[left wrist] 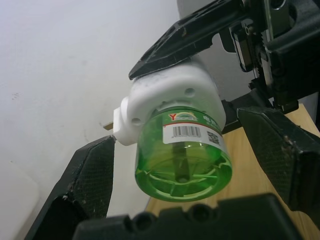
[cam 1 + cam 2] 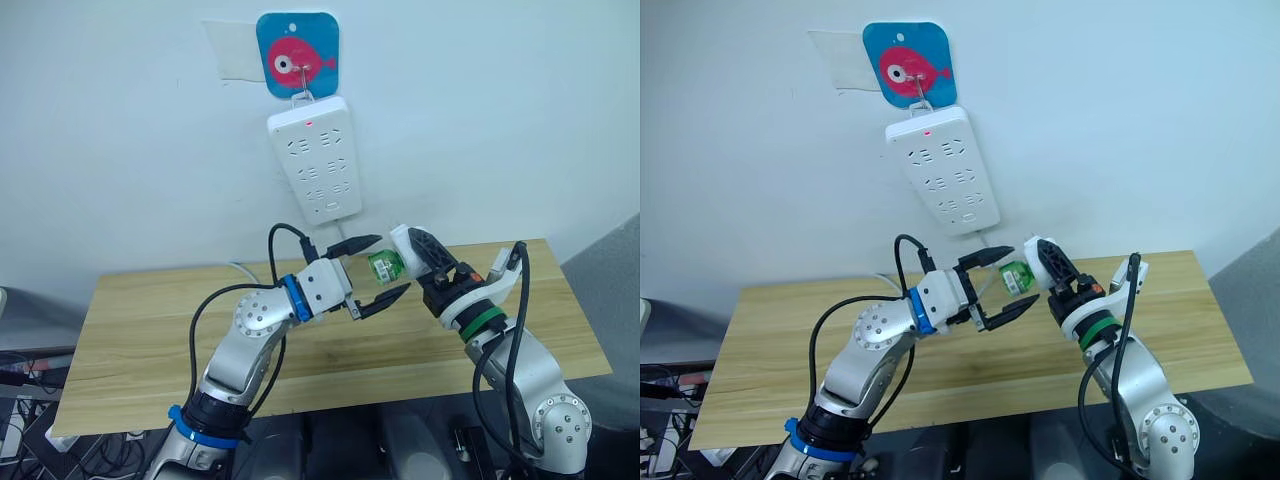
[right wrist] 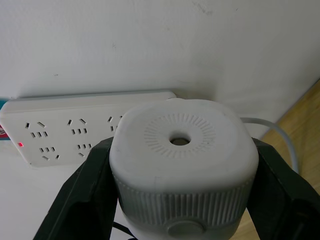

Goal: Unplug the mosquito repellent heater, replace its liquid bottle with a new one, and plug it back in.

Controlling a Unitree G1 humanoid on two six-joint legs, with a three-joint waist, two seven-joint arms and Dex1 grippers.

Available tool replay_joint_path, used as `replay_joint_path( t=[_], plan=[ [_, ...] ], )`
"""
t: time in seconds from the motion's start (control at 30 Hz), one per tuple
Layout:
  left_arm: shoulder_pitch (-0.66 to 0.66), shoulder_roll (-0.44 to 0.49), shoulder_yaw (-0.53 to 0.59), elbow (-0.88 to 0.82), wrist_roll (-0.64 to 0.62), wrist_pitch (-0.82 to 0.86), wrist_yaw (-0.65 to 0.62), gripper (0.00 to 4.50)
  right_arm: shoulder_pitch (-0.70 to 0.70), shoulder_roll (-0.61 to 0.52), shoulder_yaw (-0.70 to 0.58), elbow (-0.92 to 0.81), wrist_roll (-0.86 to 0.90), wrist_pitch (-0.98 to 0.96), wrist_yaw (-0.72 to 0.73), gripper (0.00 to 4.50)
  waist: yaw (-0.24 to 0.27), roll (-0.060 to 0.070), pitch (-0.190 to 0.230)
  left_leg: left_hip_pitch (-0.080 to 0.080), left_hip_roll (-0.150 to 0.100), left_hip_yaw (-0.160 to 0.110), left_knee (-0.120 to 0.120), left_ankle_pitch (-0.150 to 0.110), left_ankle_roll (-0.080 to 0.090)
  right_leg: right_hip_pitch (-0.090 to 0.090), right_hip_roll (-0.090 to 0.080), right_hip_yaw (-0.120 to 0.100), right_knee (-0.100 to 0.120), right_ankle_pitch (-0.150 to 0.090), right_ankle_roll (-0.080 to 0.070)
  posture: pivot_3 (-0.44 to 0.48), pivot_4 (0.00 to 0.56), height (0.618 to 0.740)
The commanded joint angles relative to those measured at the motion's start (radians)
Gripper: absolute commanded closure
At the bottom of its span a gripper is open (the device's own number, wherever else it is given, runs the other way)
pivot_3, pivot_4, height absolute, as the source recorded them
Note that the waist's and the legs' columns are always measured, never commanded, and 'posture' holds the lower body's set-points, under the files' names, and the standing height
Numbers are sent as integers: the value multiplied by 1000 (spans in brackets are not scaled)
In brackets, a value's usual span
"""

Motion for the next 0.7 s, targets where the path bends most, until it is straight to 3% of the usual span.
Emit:
replay_joint_path(
  t=[0.03, 0.13, 0.27, 0.6, 0.7],
  plan=[
    [6, -8, -9, -14, 4, -3, 11, 201, -7, -7, 10, -57, 6, -23, 10, 1535, 0, 0, 0, 0, 0, 0, 0, 0, 0, 0, 0, 0, 0, 0, 0, -187, 276, 740],
    [6, -16, -12, -20, 3, 6, 21, 886, -6, -13, 17, -59, 7, -32, 9, 1535, 0, 0, 0, 0, 0, 0, 0, 0, 0, 0, 0, 0, 0, 0, 0, -187, 276, 740],
    [8, -19, -9, -24, 3, 19, 33, 2168, -8, -18, 23, -58, 6, -39, 9, 1535, 0, 0, 0, 0, 0, 0, 0, 0, 0, 0, 0, 0, 0, 0, 0, -187, 276, 740],
    [4, -14, 1, -16, 4, 24, 38, 2208, -11, -32, 36, -55, 9, -53, 13, 1535, 0, 0, 0, 0, 0, 0, 0, 0, 0, 0, 0, 0, 1, 0, 0, -184, 276, 740],
    [-7, 3, 7, -7, -17, 11, 0, 2208, -11, -79, 31, -50, 40, -23, 29, 492, 0, 0, 0, 0, 0, 0, 0, 0, 0, 0, 0, 0, 1, 0, 0, -186, 273, 740]
  ],
)
